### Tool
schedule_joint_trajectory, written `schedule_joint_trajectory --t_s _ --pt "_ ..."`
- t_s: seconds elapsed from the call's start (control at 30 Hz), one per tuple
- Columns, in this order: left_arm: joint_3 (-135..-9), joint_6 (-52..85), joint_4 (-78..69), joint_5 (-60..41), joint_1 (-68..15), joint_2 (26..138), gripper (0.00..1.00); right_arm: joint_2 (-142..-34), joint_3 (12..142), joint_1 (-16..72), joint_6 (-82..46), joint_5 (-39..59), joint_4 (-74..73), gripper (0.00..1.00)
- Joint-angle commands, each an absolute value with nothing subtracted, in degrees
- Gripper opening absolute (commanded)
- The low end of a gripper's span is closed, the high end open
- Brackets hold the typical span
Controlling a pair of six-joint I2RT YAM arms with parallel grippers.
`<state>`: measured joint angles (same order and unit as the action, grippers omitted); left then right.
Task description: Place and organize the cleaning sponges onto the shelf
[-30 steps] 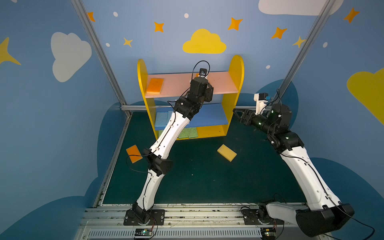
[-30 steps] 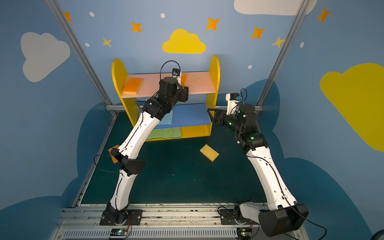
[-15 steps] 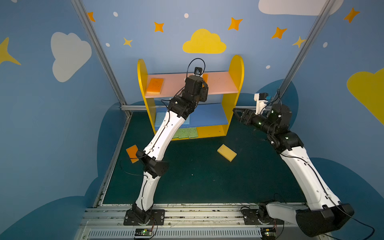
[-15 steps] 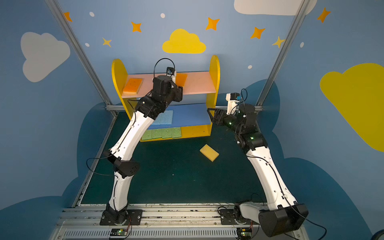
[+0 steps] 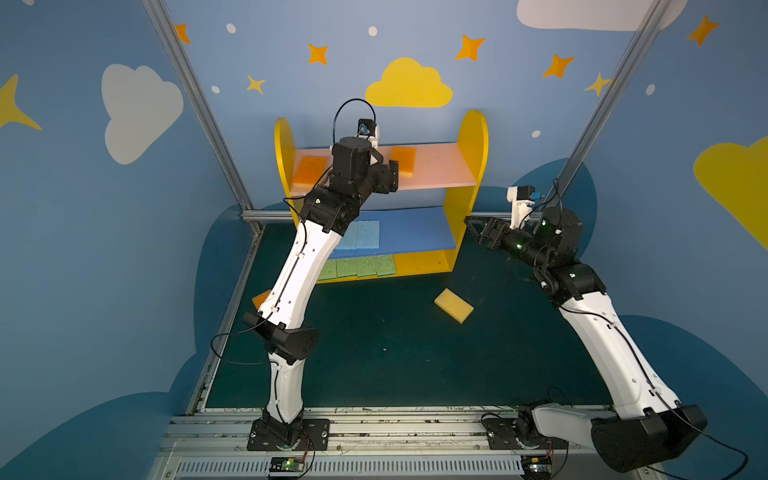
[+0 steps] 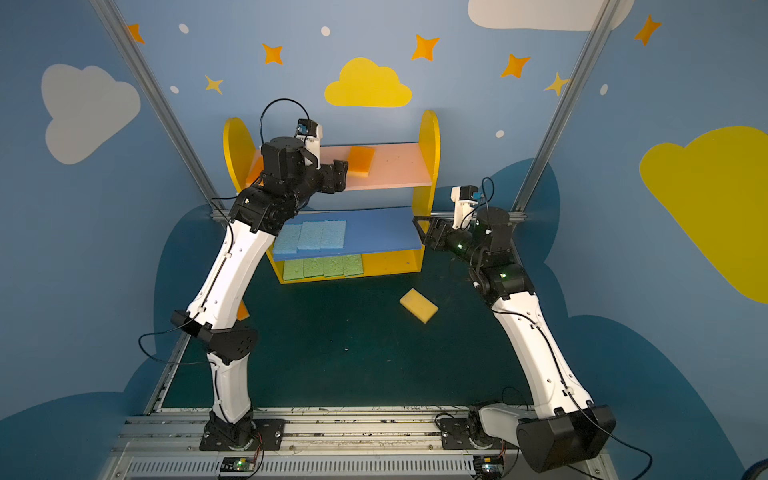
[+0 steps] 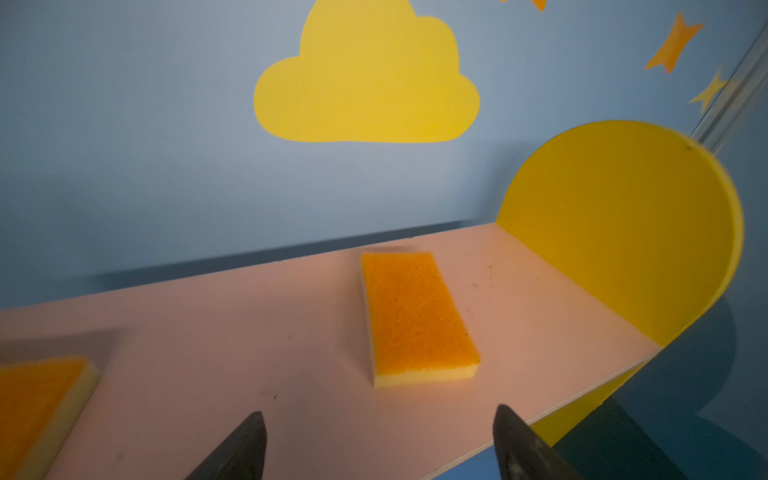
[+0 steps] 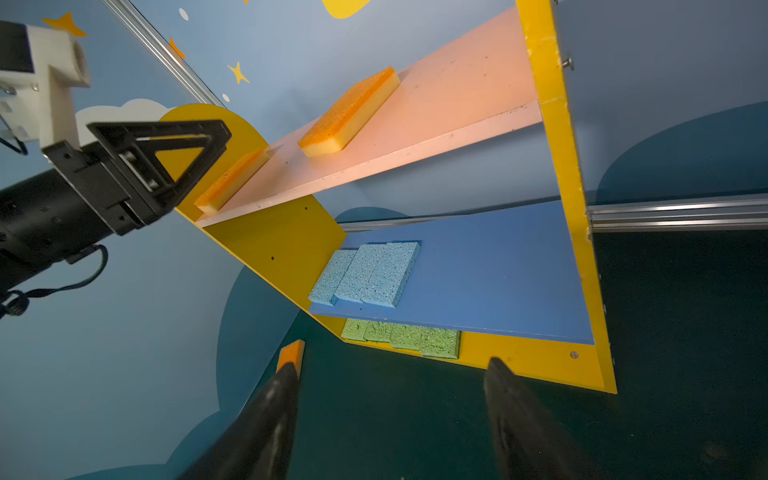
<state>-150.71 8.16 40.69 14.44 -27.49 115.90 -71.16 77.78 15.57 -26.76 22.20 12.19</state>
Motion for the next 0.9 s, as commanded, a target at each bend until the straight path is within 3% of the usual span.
schedule_joint_trajectory --t_s 0.0,0.37,0.73,0.87 --pt "-159.49 8.96 43.63 7.53 -27.65 120.85 0.88 -71.25 79.0 15.64 -26.56 22.85 11.4 0.71" --pt "-160.4 14.56 39.3 3.39 -25.88 126.45 0.87 -71.12 78.95 15.67 -25.06 21.99 12.92 0.71" --pt "-161.02 17.87 37.07 2.58 -24.26 129.78 0.75 -71.37 78.78 15.67 -24.14 21.28 13.36 0.71" --pt "-161.02 17.23 38.83 2.02 -24.44 130.81 0.66 -71.51 78.65 15.71 -24.17 21.2 13.36 0.7"
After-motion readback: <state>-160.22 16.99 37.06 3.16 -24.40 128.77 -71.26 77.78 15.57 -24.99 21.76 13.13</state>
